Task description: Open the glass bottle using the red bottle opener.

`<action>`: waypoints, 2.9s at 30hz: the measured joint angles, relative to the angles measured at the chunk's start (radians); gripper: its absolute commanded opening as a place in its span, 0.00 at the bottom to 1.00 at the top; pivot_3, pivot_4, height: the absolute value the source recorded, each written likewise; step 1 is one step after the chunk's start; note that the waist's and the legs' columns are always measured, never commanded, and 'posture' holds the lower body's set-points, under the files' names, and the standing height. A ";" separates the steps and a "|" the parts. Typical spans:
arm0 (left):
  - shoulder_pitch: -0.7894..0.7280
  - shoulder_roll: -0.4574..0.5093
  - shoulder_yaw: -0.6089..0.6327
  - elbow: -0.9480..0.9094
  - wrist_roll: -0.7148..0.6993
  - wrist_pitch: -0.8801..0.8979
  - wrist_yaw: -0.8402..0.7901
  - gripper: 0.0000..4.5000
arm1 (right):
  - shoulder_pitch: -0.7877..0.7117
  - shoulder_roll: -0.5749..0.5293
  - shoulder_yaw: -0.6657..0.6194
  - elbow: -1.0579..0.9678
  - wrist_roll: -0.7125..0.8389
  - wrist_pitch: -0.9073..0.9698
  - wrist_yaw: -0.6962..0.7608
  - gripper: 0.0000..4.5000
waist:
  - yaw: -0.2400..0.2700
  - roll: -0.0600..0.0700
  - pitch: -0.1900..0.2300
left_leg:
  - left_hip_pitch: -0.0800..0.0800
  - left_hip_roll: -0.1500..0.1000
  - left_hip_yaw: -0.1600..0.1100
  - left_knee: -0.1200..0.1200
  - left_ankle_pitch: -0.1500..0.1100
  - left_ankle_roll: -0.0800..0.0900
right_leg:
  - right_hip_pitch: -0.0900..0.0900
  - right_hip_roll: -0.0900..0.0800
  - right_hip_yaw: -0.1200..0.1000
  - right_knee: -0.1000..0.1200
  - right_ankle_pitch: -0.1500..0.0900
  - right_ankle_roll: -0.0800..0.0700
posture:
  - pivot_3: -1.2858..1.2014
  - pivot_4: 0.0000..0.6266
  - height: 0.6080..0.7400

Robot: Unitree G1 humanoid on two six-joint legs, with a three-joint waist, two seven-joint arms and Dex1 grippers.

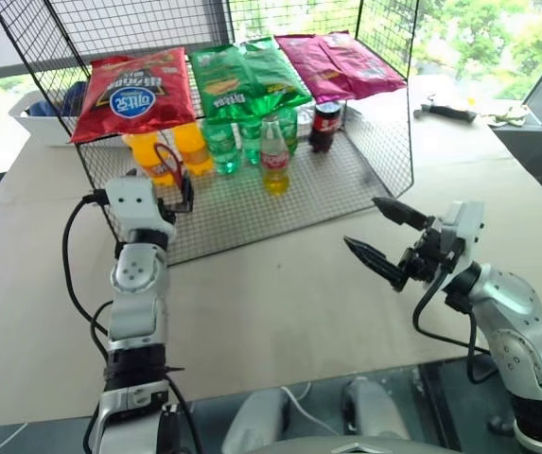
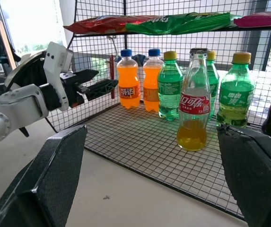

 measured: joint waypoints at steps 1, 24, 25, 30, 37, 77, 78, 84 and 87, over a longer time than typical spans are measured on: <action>-0.002 0.000 0.000 0.004 0.000 -0.003 0.000 1.00 | 0.000 0.000 0.000 0.000 0.000 0.000 -0.001 0.98 | -0.001 0.000 0.000 | 0.000 0.000 0.000 0.000 0.000 0.000 | 0.000 0.000 0.000 0.000 0.000 0.000 | 0.52 0.24 1.00; -0.090 0.007 -0.010 0.115 -0.013 -0.109 -0.065 0.01 | 0.002 0.003 0.000 0.000 -0.001 0.000 -0.005 1.00 | -0.001 0.000 0.000 | 0.000 0.000 0.000 0.000 0.000 0.000 | 0.000 0.000 0.000 0.000 0.000 0.000 | 0.52 0.24 1.00; -0.089 0.005 -0.010 0.115 -0.013 -0.109 -0.067 0.01 | 0.002 0.003 0.000 0.000 -0.001 0.000 -0.005 1.00 | -0.001 0.000 0.000 | 0.000 0.000 0.000 0.000 0.000 0.000 | 0.000 0.000 0.000 0.000 0.000 0.000 | 0.52 0.24 1.00; -0.085 -0.007 -0.009 0.113 -0.045 -0.106 -0.084 0.01 | 0.001 0.004 0.000 0.000 -0.001 -0.001 -0.005 1.00 | -0.001 0.000 0.000 | 0.000 0.000 0.000 0.000 0.000 0.000 | 0.000 0.000 0.000 0.000 0.000 0.000 | 0.52 0.24 1.00; -0.085 -0.076 0.006 0.002 -0.268 0.007 -0.142 0.01 | 0.001 0.006 0.000 0.009 -0.005 -0.007 -0.003 1.00 | 0.000 0.000 0.000 | 0.000 0.000 0.000 0.000 0.000 0.000 | 0.000 0.000 0.000 0.000 0.000 0.000 | 0.52 0.24 1.00; -0.069 -0.085 -0.199 -0.161 -0.841 0.638 -0.684 0.01 | -0.322 -0.023 0.071 0.112 0.397 0.769 -0.103 1.00 | -0.004 0.000 0.000 | -0.001 -0.001 0.000 0.000 0.000 0.000 | 0.000 0.000 0.000 -0.001 0.000 0.000 | 0.52 0.24 1.00; -0.069 -0.086 -0.199 -0.161 -0.850 0.649 -0.691 0.01 | -0.331 -0.012 0.070 0.123 0.412 0.791 -0.113 1.00 | -0.004 0.000 0.000 | -0.001 -0.001 0.000 0.000 0.000 0.000 | 0.000 0.000 0.000 -0.001 0.000 0.000 | 0.52 0.24 1.00; -0.064 -0.089 -0.205 -0.181 -0.882 0.693 -0.726 0.00 | -0.378 0.024 0.042 0.162 0.508 0.855 -0.146 0.59 | -0.003 0.000 0.000 | -0.001 -0.001 -0.001 0.000 0.000 0.000 | 0.000 0.000 0.000 0.000 0.000 0.000 | 0.52 0.24 1.00; -0.063 -0.090 -0.204 -0.190 -0.897 0.700 -0.739 0.00 | -0.385 0.031 0.024 0.191 0.519 0.867 -0.165 0.25 | -0.004 0.000 0.001 | -0.001 -0.001 0.000 0.000 0.000 0.000 | 0.000 0.000 0.000 -0.001 0.000 0.000 | 0.52 0.24 1.00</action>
